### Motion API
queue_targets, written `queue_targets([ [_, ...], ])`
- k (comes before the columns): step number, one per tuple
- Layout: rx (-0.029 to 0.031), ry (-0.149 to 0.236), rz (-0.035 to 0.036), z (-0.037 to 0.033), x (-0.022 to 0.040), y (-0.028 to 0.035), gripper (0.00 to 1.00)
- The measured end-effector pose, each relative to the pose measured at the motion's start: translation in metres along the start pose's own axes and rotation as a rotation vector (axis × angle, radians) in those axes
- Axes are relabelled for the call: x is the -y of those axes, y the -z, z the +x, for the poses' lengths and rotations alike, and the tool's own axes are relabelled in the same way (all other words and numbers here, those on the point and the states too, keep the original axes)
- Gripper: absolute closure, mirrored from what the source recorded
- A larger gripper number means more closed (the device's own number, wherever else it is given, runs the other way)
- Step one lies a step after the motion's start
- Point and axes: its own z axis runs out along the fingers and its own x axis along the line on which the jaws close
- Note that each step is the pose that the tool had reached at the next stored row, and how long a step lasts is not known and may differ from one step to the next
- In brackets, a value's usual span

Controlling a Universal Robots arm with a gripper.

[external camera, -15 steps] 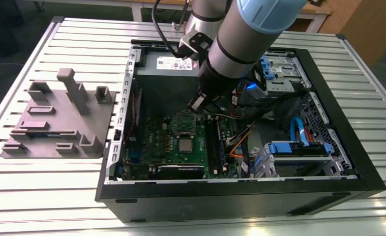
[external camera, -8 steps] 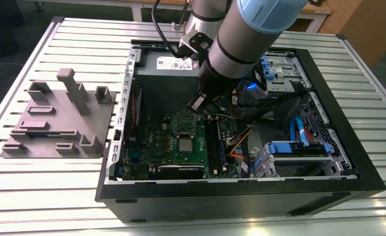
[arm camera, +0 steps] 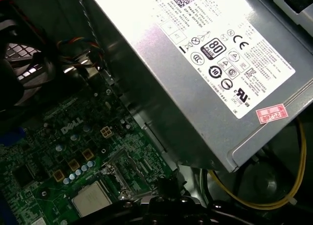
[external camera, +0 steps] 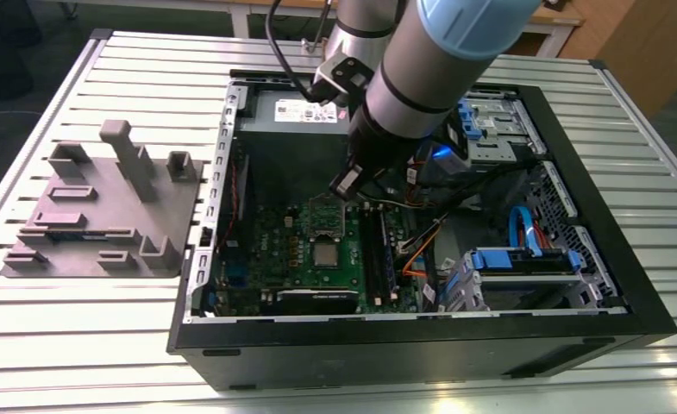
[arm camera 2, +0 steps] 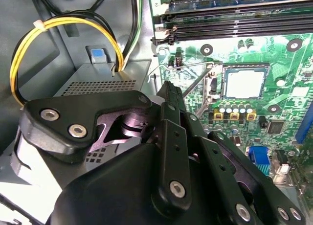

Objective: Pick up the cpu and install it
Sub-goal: 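Close the cpu cover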

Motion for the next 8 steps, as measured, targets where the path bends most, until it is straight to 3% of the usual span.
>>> queue_targets([
  [8,-0.0031,0.012,0.0006,0.0068,0.004,0.0015,0.9],
])
